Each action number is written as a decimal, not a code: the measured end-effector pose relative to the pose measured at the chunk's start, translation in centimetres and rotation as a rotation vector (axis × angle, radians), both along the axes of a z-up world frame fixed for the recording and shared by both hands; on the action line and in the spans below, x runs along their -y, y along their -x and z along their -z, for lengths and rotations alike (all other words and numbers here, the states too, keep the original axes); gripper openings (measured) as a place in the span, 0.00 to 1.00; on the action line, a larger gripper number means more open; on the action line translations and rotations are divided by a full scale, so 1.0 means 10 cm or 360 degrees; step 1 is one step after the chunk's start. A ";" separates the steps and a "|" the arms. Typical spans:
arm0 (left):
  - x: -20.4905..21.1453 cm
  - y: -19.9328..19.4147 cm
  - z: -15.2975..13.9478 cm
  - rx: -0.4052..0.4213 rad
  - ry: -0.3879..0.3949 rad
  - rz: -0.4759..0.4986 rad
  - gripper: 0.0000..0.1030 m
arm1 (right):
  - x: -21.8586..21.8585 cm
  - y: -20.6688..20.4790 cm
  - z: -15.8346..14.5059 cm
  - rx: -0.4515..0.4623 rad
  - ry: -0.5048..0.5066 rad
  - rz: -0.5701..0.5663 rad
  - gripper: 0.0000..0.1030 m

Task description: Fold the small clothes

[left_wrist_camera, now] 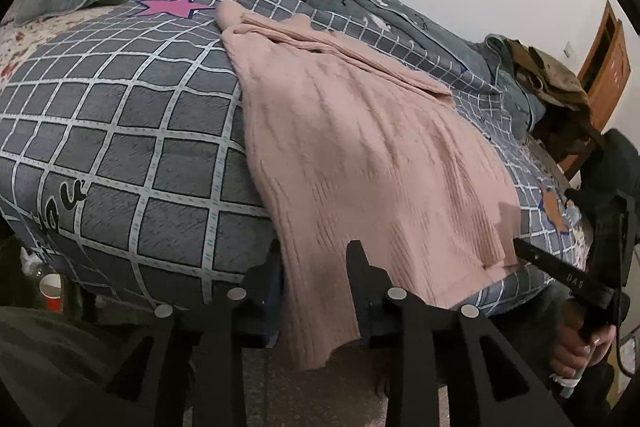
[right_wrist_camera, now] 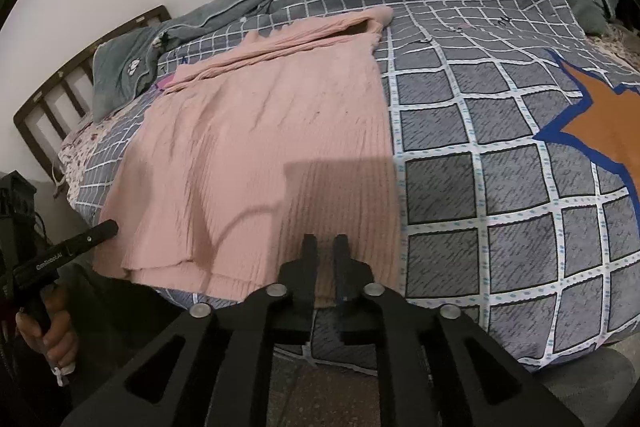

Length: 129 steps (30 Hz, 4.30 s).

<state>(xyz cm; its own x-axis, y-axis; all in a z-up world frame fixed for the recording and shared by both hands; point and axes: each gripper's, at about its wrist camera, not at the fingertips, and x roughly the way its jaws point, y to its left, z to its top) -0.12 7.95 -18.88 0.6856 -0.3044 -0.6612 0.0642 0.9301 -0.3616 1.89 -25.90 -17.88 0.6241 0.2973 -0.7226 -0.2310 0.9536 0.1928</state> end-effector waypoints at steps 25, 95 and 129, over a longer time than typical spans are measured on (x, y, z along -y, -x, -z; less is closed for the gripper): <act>-0.04 -0.03 0.00 0.0006 0.0022 -0.0026 0.26 | 0.03 0.08 0.03 0.0066 0.0151 0.0030 0.09; -0.80 -3.28 -0.73 0.0197 0.0226 -0.0325 0.63 | -0.24 -3.48 -0.55 0.0194 -0.0259 0.0038 0.34; -0.53 -2.90 -0.61 0.0249 -0.0222 -0.0267 0.67 | -0.11 -2.95 -0.65 0.0192 0.0058 0.0220 0.52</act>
